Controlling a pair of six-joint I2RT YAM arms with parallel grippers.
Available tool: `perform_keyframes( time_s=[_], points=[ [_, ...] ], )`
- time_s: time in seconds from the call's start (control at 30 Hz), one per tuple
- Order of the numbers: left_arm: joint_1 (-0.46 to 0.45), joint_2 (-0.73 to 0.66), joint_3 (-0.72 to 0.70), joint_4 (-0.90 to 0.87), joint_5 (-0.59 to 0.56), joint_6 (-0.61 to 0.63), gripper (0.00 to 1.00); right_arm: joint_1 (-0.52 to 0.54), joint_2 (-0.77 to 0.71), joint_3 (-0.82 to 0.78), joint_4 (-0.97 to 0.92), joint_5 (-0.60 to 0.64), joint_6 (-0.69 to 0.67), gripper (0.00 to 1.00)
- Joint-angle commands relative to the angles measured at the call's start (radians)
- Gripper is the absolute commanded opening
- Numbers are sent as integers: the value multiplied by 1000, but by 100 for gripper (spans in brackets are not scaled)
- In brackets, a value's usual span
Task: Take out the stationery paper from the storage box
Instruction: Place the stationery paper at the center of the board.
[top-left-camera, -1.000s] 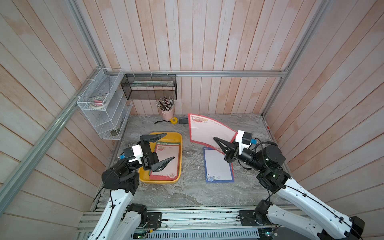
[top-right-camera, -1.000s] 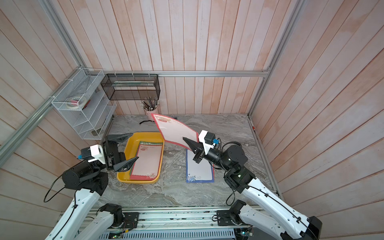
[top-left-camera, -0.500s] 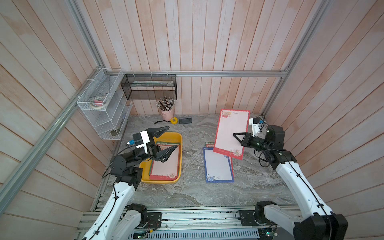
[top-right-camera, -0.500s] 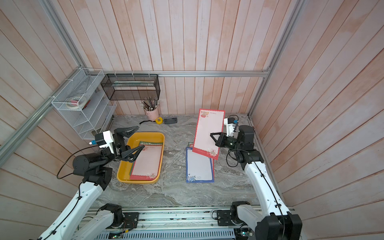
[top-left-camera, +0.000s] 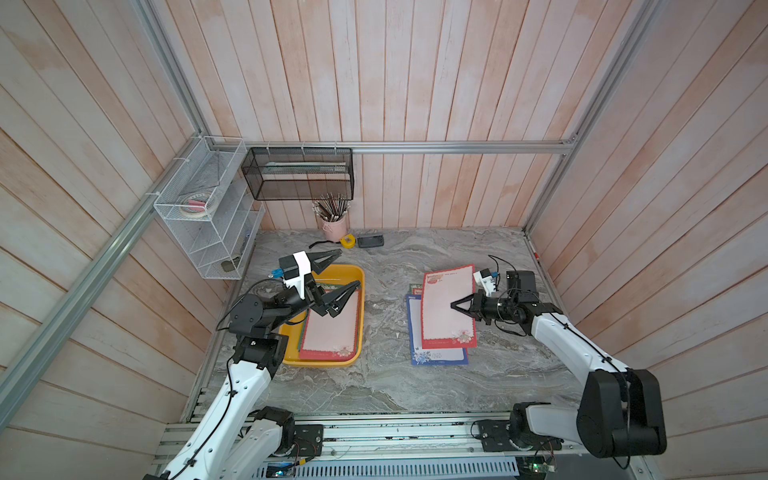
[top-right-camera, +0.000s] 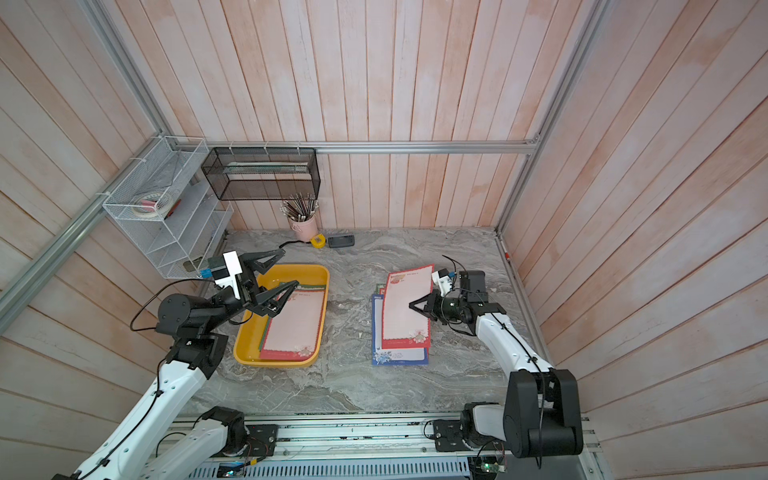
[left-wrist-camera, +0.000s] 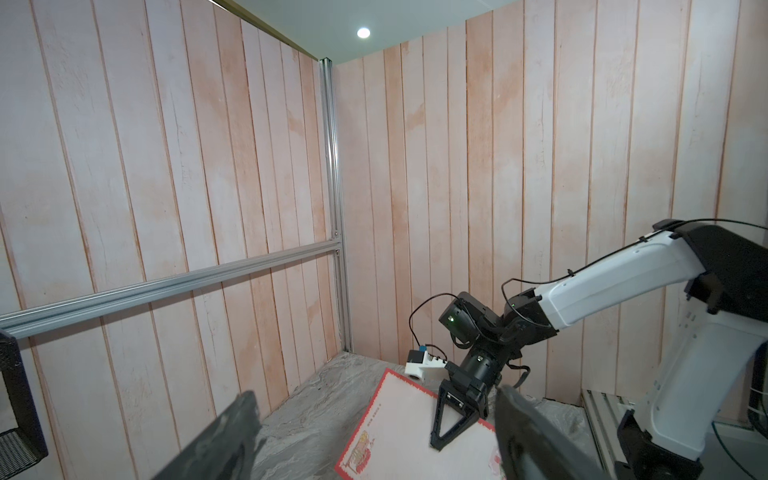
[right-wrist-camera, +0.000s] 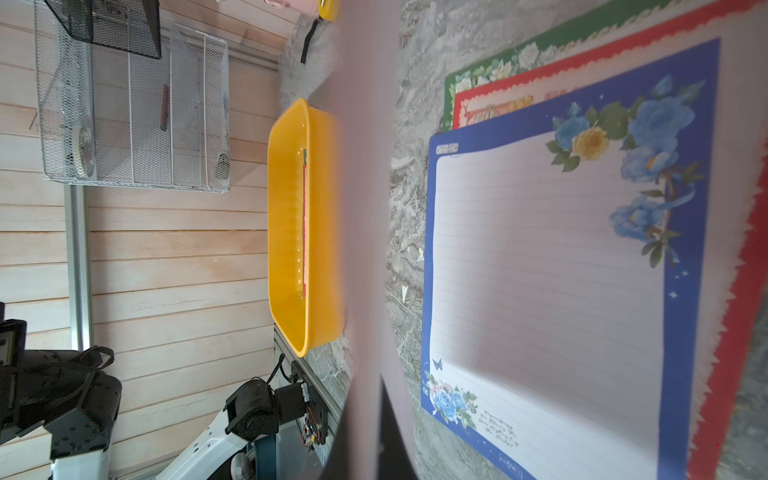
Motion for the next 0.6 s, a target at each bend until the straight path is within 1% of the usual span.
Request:
perform_keyframes(
  time_s=[0.0, 0.27, 0.43, 0.57],
  points=[
    [-6, -3, 36, -30, -18, 30, 89, 3, 20, -19, 30, -51, 8, 0],
    [-11, -8, 40, -42, -22, 40, 89, 31, 66, -57, 105, -50, 44, 0],
    [-16, -10, 41, -48, -24, 44, 89, 43, 109, -53, 112, -51, 33, 0],
    [-20, -12, 42, -61, -27, 57, 89, 43, 145, -33, 74, -48, -10, 2]
  ],
)
